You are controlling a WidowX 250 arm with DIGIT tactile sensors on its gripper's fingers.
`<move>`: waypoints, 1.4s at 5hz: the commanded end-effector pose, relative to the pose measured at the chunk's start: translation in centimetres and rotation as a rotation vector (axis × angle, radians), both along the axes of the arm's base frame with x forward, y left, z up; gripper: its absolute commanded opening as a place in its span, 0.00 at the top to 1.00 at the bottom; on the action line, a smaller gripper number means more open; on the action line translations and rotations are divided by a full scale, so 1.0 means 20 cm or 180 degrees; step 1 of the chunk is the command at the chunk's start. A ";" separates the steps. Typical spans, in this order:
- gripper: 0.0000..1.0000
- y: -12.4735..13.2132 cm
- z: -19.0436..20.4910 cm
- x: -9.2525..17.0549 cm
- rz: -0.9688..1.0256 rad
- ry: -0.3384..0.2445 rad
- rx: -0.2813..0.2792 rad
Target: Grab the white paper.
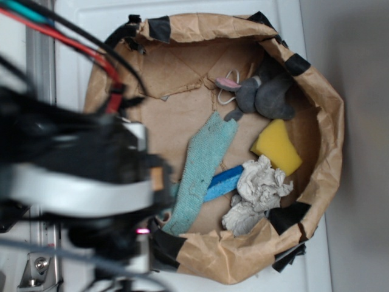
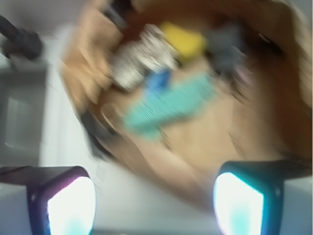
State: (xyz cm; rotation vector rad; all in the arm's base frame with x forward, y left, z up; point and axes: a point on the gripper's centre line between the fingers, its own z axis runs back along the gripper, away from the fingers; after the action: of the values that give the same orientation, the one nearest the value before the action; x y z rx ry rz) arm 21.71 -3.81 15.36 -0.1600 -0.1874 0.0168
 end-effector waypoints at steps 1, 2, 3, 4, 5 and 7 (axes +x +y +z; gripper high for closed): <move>0.00 0.00 -0.21 0.34 0.0515 -0.0070 -0.0187; 0.00 0.05 -0.24 0.41 0.0552 -0.0089 -0.0063; 0.00 0.19 -0.12 0.38 0.0710 -0.0333 -0.0189; 0.00 0.23 -0.08 0.38 0.0783 -0.0422 -0.0369; 0.00 0.19 -0.21 0.45 0.0708 -0.0375 -0.0397; 0.00 0.06 -0.43 0.50 0.0472 -0.0244 -0.0405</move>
State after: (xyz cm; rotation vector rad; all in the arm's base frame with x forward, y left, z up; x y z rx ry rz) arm 31.11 -2.20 5.56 -0.2771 -0.2264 0.2056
